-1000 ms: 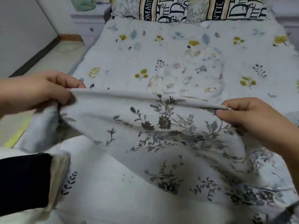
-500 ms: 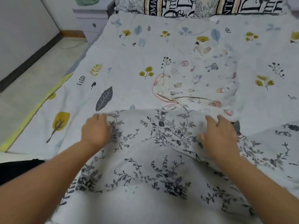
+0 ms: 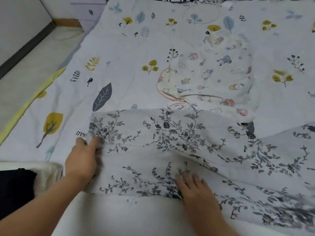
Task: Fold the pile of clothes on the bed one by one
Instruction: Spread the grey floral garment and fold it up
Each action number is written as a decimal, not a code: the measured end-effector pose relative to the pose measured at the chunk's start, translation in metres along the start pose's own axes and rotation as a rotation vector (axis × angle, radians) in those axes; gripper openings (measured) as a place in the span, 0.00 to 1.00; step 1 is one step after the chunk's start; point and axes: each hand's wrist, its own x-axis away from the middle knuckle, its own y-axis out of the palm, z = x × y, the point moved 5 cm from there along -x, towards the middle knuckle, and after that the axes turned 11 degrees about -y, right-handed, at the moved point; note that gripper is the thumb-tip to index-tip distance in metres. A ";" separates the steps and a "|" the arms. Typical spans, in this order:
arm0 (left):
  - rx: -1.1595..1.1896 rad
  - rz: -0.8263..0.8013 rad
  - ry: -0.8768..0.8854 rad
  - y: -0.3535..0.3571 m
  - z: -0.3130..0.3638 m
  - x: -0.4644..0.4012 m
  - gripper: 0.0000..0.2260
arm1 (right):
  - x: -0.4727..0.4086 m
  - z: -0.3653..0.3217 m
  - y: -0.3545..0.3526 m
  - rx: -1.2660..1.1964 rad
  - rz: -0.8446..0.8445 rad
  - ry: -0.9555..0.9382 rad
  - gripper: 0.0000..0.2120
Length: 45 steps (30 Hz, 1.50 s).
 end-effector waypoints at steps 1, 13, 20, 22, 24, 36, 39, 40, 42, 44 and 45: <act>-0.019 0.032 0.002 -0.009 -0.002 -0.002 0.20 | 0.002 -0.008 -0.007 -0.030 0.069 -0.019 0.16; -0.059 0.084 0.307 0.030 0.049 0.056 0.26 | 0.014 -0.012 -0.004 -0.158 0.208 0.114 0.31; -0.252 -0.108 0.434 0.108 0.061 0.097 0.28 | 0.018 0.016 0.027 -0.104 -0.010 0.202 0.39; -0.197 -0.128 0.410 0.099 0.069 0.091 0.31 | 0.015 0.025 -0.003 -0.240 0.065 0.155 0.29; -0.065 -0.129 0.401 0.074 0.088 0.084 0.32 | 0.016 0.055 -0.048 -0.402 0.330 0.239 0.19; 0.086 -0.065 0.421 0.044 0.223 -0.009 0.18 | 0.019 0.284 -0.065 -0.130 -0.062 0.567 0.21; 0.004 -0.055 0.397 0.048 0.231 -0.021 0.12 | 0.011 0.291 -0.067 0.008 -0.085 0.535 0.13; -0.018 -0.027 0.390 0.046 0.231 -0.023 0.11 | 0.013 0.298 -0.077 0.048 -0.004 0.592 0.10; 0.034 0.045 0.346 0.041 0.229 -0.025 0.09 | 0.026 0.318 -0.098 0.038 0.216 0.772 0.10; 0.155 0.114 0.266 0.032 0.229 -0.022 0.10 | 0.038 0.332 -0.108 -0.096 0.366 0.907 0.12; 0.224 0.150 0.241 0.028 0.230 -0.016 0.11 | 0.038 0.331 -0.109 -0.169 0.397 0.908 0.15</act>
